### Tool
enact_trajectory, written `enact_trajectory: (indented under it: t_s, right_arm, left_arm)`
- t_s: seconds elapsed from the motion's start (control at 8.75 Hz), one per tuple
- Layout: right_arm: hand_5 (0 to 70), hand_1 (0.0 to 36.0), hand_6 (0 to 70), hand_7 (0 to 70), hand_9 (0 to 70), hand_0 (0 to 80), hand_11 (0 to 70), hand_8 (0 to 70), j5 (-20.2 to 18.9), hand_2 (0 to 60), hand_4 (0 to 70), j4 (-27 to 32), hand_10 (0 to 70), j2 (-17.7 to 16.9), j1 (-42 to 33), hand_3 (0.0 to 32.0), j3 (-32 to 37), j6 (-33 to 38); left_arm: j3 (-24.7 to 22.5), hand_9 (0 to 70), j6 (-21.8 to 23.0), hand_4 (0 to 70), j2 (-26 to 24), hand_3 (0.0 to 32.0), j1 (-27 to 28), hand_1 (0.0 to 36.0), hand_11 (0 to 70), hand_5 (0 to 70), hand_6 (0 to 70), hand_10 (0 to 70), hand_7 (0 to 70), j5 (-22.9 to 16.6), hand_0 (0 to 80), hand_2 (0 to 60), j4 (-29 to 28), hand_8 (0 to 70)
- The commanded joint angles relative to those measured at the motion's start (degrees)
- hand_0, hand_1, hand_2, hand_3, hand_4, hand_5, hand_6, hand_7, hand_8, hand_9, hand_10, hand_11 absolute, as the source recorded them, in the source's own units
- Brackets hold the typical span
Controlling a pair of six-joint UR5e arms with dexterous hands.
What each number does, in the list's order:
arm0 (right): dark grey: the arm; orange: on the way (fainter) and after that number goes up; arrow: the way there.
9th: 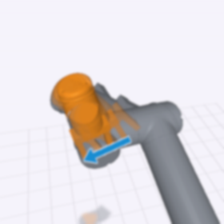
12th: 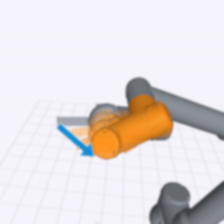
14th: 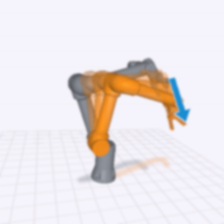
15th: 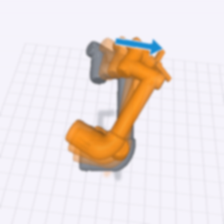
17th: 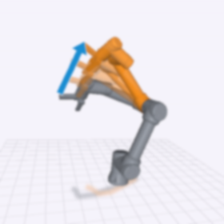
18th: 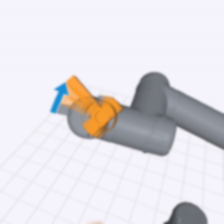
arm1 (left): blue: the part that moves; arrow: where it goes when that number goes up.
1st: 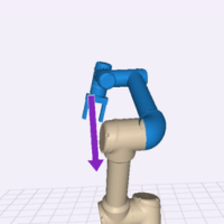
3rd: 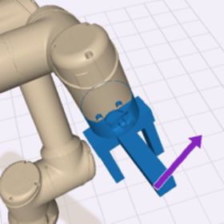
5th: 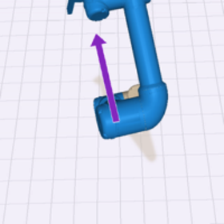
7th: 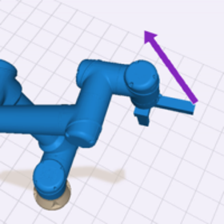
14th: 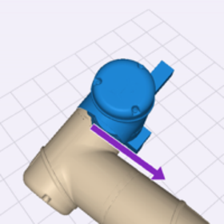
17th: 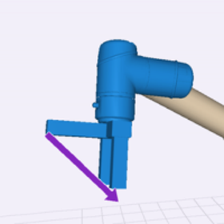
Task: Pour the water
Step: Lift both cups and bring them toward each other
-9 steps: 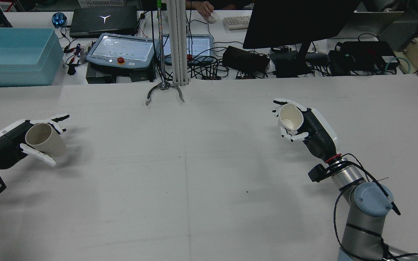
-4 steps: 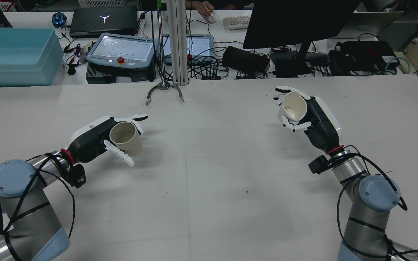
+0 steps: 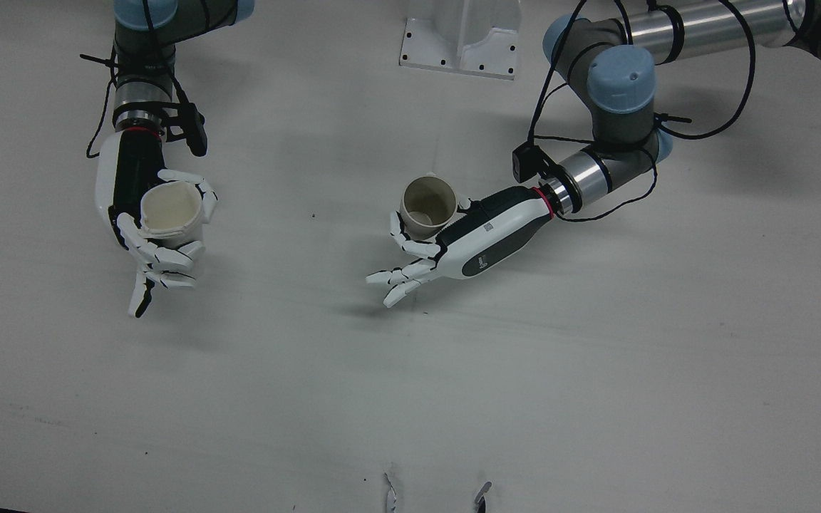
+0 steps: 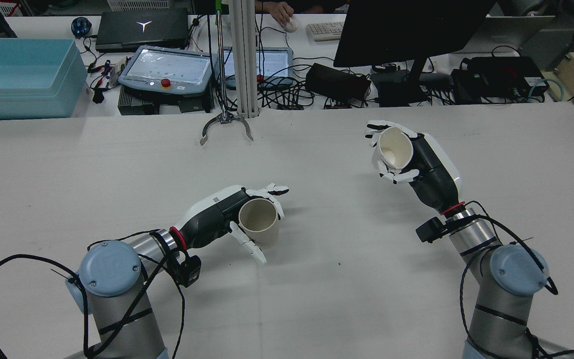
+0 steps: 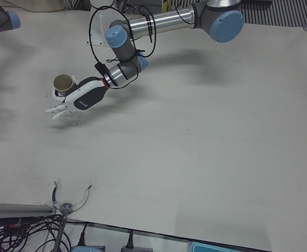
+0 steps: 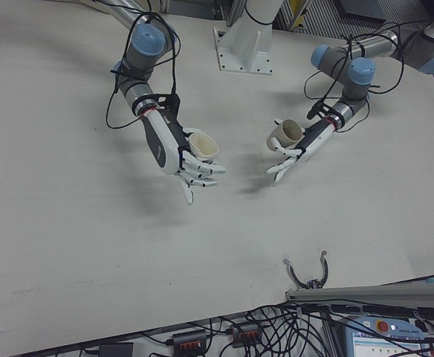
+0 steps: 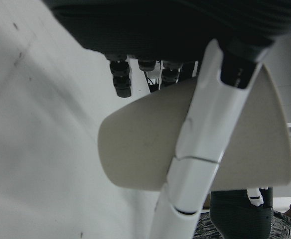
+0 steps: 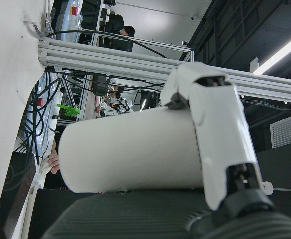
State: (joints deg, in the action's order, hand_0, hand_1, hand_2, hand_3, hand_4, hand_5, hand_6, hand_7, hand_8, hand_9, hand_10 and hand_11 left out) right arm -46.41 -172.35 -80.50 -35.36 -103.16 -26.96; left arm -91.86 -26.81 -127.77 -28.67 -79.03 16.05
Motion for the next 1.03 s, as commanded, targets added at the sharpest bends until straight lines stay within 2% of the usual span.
enact_trajectory:
  t_s: [0.0,0.23,0.34,0.46,0.57,0.69,0.8,0.91]
  right_arm:
    - [19.3,36.0,41.6,57.0,30.2,80.0,0.0,23.1,-0.1,60.0,27.2,-1.0,0.0,0.3,1.1,0.0,-7.9,-11.7]
    - [19.8,36.0,42.8,56.4,28.9,80.0,0.0,22.6,-0.6,60.0,27.7,-3.9,0.0,2.8,4.5,0.0,-16.9,-30.1]
    - [19.3,36.0,41.6,49.5,24.9,80.0,0.0,20.4,-0.8,60.0,25.6,-4.0,0.0,3.9,6.2,0.0,-17.0,-33.2]
    - [19.1,36.0,40.8,44.9,23.9,80.0,0.0,20.2,-1.1,60.0,25.6,-4.0,0.0,4.3,7.1,0.0,-17.3,-37.7]
    - [22.2,36.0,46.6,42.4,39.9,80.0,0.0,32.8,-5.8,60.0,21.0,-4.2,0.0,4.2,7.3,0.0,-18.6,-45.4]
    - [22.7,36.0,46.2,41.5,32.1,80.0,0.0,27.3,-8.8,60.0,16.4,-8.3,0.0,5.4,7.4,0.0,-19.8,-52.6]
    - [23.6,36.0,50.6,42.5,32.7,80.0,0.0,28.2,-9.2,60.0,9.2,-13.5,0.0,6.9,7.9,0.0,-20.6,-57.5]
    - [23.2,36.0,49.4,43.1,31.9,80.0,0.0,27.2,-9.1,60.0,8.7,-14.8,0.0,6.9,8.6,0.0,-20.5,-60.5]
  left_arm:
    - [0.8,0.9,-1.6,56.1,-1.9,0.0,2.1,36.0,17.6,70.0,12.1,9.3,11.7,0.1,80.0,0.0,0.2,2.4]
    - [0.7,1.0,-2.0,56.5,-2.1,0.0,3.0,36.0,17.4,70.0,12.1,9.1,12.0,0.1,80.0,0.0,0.4,2.5]
    - [0.6,1.0,-2.0,56.0,-2.3,0.0,3.0,36.0,17.4,70.0,12.0,9.1,12.0,0.1,80.0,0.0,0.4,2.4]
    - [0.6,0.9,-2.1,55.4,-2.5,0.0,3.1,36.0,17.4,70.0,11.8,9.1,11.8,0.1,80.0,0.0,0.4,2.5]
    - [0.5,0.9,-2.0,55.4,-2.4,0.0,3.0,36.0,17.3,70.0,11.9,9.1,11.8,0.1,80.0,0.0,0.4,2.4]
    - [0.5,0.9,-2.0,55.1,-2.2,0.0,3.0,36.0,17.4,70.0,11.8,9.1,11.8,0.1,80.0,0.0,0.4,2.4]
    - [0.6,0.9,-2.1,54.8,-2.2,0.0,3.1,36.0,17.3,70.0,11.7,9.0,11.7,0.1,80.0,0.0,0.4,2.4]
    - [0.6,0.9,-2.1,54.5,-2.3,0.0,3.1,36.0,17.3,70.0,11.5,9.1,11.6,0.1,80.0,0.0,0.4,2.3]
